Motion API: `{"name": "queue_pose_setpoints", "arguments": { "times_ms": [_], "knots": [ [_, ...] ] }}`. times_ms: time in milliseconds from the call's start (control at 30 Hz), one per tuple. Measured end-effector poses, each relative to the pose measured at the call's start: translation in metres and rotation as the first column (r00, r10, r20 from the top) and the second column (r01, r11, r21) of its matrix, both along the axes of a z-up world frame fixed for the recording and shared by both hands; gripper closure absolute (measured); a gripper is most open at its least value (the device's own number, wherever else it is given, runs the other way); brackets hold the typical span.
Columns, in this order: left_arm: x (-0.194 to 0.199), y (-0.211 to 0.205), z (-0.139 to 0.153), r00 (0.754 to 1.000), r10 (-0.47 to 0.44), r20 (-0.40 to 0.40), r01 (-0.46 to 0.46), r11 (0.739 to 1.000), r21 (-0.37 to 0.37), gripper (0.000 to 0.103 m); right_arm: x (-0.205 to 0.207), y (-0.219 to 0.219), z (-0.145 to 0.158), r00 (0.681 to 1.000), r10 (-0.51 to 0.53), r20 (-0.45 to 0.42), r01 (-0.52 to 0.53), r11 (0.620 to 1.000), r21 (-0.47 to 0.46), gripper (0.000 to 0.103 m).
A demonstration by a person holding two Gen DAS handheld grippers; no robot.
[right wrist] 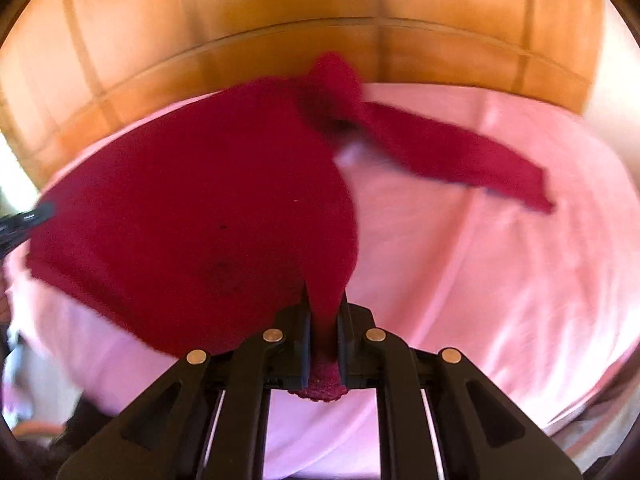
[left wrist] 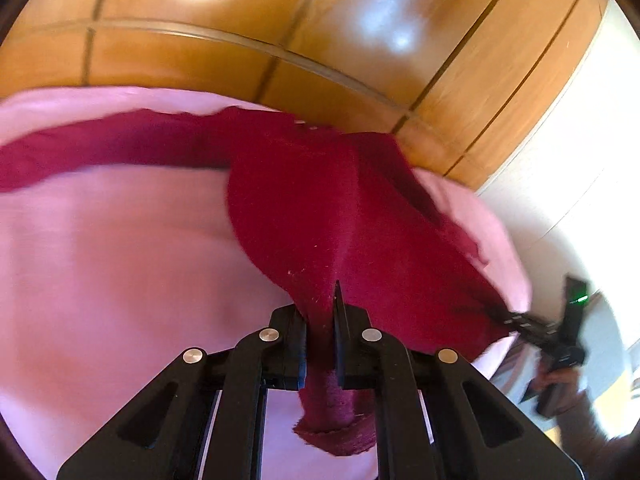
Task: Fold small clothes
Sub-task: 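Lift and shake the sweater open with both tools, spreading it on the bed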
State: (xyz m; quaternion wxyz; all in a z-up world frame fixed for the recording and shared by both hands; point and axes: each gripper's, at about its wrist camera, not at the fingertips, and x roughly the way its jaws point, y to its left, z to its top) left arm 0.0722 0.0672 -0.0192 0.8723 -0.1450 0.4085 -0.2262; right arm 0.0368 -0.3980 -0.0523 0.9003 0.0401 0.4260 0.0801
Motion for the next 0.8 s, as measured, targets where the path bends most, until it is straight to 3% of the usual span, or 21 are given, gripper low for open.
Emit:
{"name": "queue_pose_setpoints", "arguments": {
  "times_ms": [67, 200, 267, 333, 367, 400, 467, 567, 667, 733, 800],
  "knots": [
    [-0.024, 0.020, -0.008, 0.999, 0.022, -0.033, -0.020, 0.999, 0.036, 0.095, -0.018, 0.016, -0.009, 0.998, 0.054, -0.031, -0.054, 0.999, 0.008, 0.094],
    [-0.067, 0.029, -0.028, 0.995, 0.027, -0.099, -0.019, 0.996, 0.083, 0.093, -0.043, 0.024, -0.030, 0.992, 0.066, -0.107, -0.064, 0.998, 0.023, 0.094],
    [-0.082, 0.036, -0.034, 0.992, 0.041, -0.120, -0.036, 0.999, 0.037, 0.088, -0.052, 0.022, -0.041, 0.989, 0.051, -0.138, -0.051, 0.999, -0.003, 0.094],
    [-0.088, 0.046, -0.041, 0.986, 0.093, -0.137, -0.095, 0.995, -0.010, 0.070, -0.054, 0.015, -0.044, 0.989, 0.023, -0.148, -0.025, 1.000, -0.013, 0.094],
    [-0.087, 0.054, -0.047, 0.980, 0.131, -0.146, -0.136, 0.990, -0.026, 0.068, -0.054, 0.011, -0.044, 0.989, 0.008, -0.149, -0.010, 1.000, -0.012, 0.091],
    [-0.089, 0.064, -0.051, 0.975, 0.152, -0.160, -0.161, 0.986, -0.044, 0.067, -0.053, 0.007, -0.042, 0.989, -0.004, -0.149, 0.003, 1.000, -0.010, 0.087],
    [-0.085, 0.074, -0.059, 0.970, 0.162, -0.183, -0.180, 0.980, -0.084, 0.067, -0.053, -0.003, -0.033, 0.991, -0.041, -0.124, 0.039, 0.999, -0.020, 0.064],
    [-0.079, 0.070, -0.065, 0.970, 0.150, -0.190, -0.174, 0.978, -0.117, 0.067, -0.042, -0.022, -0.017, 0.993, -0.082, -0.081, 0.085, 0.996, 0.033, 0.061],
    [-0.073, 0.066, -0.073, 0.968, 0.123, -0.218, -0.169, 0.963, -0.208, 0.067, -0.025, -0.014, -0.021, 0.994, -0.090, -0.059, 0.092, 0.995, 0.038, 0.058],
    [-0.068, 0.059, -0.075, 0.974, 0.117, -0.196, -0.164, 0.955, -0.246, 0.050, -0.008, -0.005, -0.033, 0.993, -0.092, -0.077, 0.095, 0.995, 0.037, 0.058],
    [-0.060, 0.051, -0.077, 0.974, 0.144, -0.174, -0.193, 0.931, -0.310, 0.036, 0.011, 0.008, -0.047, 0.992, -0.072, -0.106, 0.074, 0.997, 0.013, 0.058]
  ]
}}
